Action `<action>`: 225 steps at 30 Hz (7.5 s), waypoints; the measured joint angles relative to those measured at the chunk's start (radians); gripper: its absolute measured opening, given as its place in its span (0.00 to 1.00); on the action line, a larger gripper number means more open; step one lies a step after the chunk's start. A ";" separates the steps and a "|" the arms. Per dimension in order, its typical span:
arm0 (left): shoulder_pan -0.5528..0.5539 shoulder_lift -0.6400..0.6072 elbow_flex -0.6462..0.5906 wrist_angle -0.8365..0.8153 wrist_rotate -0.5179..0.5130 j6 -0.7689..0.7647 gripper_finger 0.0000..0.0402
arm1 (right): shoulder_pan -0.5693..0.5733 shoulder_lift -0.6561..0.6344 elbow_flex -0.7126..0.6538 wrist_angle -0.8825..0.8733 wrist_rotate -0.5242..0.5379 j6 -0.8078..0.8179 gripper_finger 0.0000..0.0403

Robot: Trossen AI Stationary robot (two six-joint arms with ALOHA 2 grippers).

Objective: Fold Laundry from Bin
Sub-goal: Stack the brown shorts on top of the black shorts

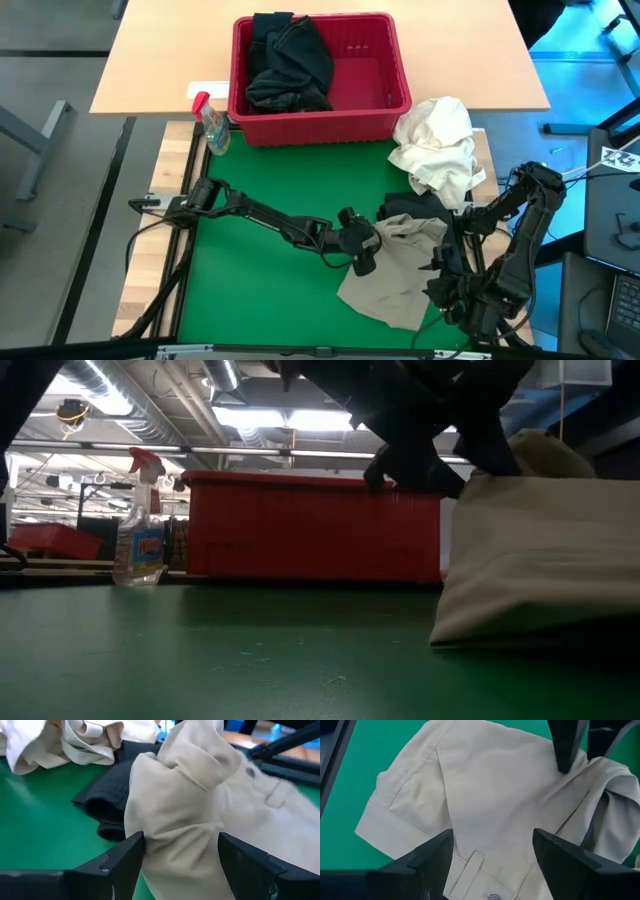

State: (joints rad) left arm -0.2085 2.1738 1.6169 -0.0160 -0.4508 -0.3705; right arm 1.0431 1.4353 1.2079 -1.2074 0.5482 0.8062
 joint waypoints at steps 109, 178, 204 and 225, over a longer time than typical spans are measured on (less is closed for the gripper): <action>-0.164 -0.129 0.000 -0.284 -0.062 0.067 0.06 | -0.460 -0.007 0.000 0.026 -0.026 -0.210 0.67; -0.121 -0.077 0.001 0.312 0.132 0.194 0.06 | -0.295 -0.207 0.230 -0.221 -0.420 -0.003 0.01; 0.128 0.000 -0.001 0.360 0.149 0.111 0.09 | -0.803 -0.307 -0.169 -0.331 -0.165 -0.289 0.15; 0.105 -0.257 0.000 -0.478 0.028 0.221 0.37 | -0.808 -0.360 -0.123 -0.359 -0.225 -0.309 0.57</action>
State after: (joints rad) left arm -0.1035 1.9168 1.6173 -0.4941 -0.4225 -0.1492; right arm 0.2356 1.0753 1.0846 -1.5667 0.3229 0.4973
